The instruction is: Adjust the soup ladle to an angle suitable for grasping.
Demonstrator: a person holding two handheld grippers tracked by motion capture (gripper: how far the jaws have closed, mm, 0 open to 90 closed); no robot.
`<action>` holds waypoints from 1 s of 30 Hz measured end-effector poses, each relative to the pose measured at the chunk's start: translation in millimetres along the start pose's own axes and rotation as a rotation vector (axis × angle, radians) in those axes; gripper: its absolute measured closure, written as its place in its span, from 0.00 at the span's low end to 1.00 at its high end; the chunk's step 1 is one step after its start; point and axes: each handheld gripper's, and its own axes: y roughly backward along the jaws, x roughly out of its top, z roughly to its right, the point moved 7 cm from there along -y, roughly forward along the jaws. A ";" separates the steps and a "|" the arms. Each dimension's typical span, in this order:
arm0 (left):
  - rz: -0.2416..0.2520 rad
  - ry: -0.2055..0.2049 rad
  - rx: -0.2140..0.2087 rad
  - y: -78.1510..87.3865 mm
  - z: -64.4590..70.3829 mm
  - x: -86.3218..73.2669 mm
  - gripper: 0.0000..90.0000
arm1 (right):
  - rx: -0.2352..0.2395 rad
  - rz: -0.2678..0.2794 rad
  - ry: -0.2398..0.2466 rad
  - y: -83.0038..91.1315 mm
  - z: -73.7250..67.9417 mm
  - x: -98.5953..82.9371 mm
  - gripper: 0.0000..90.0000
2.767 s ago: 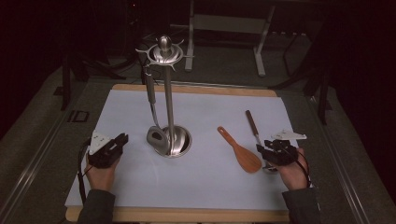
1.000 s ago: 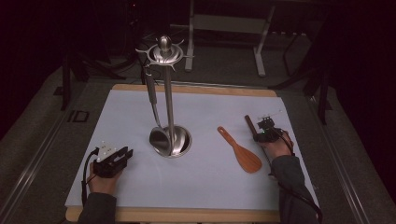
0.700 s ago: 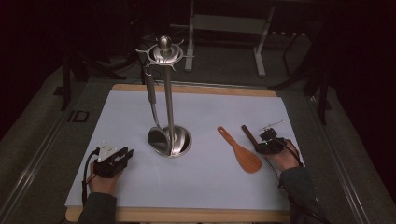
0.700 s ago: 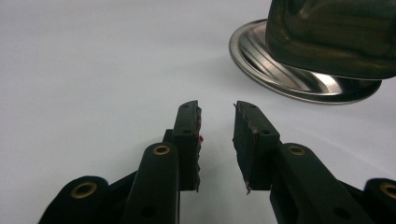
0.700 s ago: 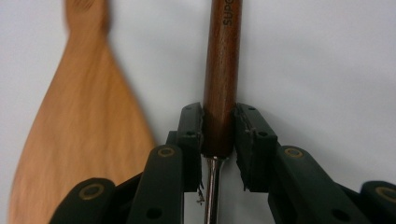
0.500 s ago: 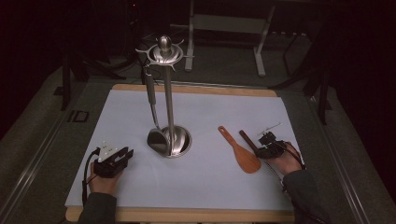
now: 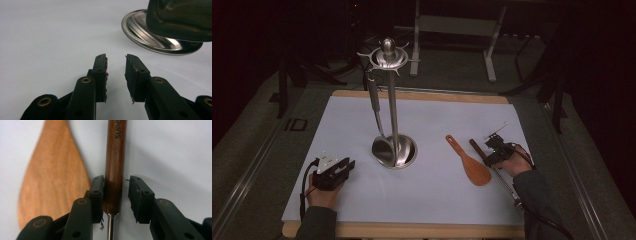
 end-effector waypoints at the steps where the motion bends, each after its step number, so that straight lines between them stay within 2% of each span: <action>1: 0.000 0.000 0.000 -0.1 0.0 0.0 0.79 | -0.019 -0.005 -0.004 0.4 2.8 0.3 0.74; 3: 0.000 0.000 -0.001 -0.1 0.0 0.0 0.79 | -0.032 -0.009 -0.012 1.0 5.6 0.4 0.73; 4: -0.001 -0.001 -0.001 -0.2 0.0 0.0 0.79 | -0.016 -0.014 -0.034 1.5 8.8 0.2 0.73; 6: -0.001 -0.002 0.001 -0.2 0.1 0.0 0.79 | -0.004 -0.024 -0.047 1.7 9.8 -0.2 0.72; 13: -0.002 -0.001 -0.001 -0.2 0.0 0.0 0.79 | 0.019 -0.096 -0.044 -2.8 7.4 -1.8 0.75; 22: -0.002 -0.001 -0.002 -0.2 0.0 0.0 0.78 | -0.005 -0.136 -0.021 -3.7 5.9 1.5 0.80; 30: -0.001 -0.001 -0.002 -0.2 0.1 0.0 0.78 | 0.002 -0.156 -0.020 -3.3 6.1 0.9 0.80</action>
